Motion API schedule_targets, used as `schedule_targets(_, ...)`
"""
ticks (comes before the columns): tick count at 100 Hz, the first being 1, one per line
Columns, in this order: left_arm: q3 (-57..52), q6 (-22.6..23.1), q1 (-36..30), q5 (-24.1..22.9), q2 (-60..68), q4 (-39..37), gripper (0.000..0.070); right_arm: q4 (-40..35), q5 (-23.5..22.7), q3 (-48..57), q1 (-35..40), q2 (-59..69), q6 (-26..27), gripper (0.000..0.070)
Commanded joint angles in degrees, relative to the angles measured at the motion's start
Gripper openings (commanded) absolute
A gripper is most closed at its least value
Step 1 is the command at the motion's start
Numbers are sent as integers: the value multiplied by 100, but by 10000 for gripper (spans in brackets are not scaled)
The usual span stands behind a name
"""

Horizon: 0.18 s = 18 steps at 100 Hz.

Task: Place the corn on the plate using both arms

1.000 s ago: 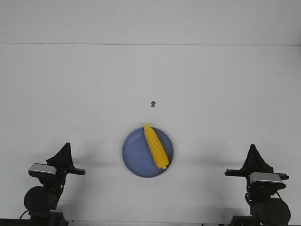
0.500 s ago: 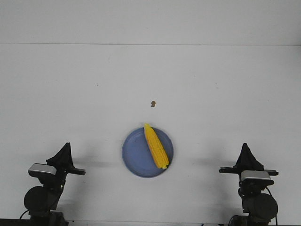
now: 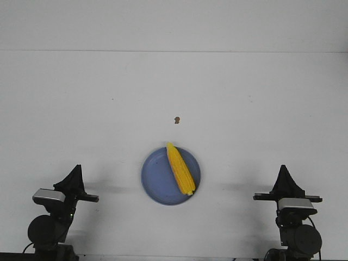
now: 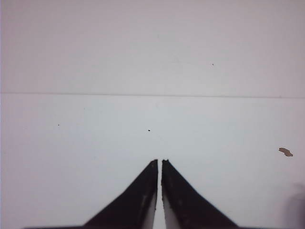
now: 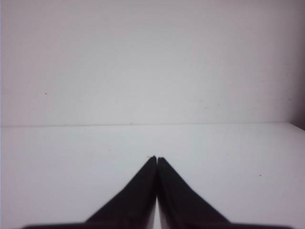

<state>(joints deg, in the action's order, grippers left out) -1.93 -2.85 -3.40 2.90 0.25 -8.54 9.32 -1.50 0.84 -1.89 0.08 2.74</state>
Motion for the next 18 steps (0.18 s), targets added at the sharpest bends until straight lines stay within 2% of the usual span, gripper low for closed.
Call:
schedule_targets(1,114,31,7,-13,-7,-57,12,57,-2,-13,4,0,-66,0)
schedule_targets(18,114,31,7,-13,-7,-57,12,55,-2,-13,4,0,-66,0)
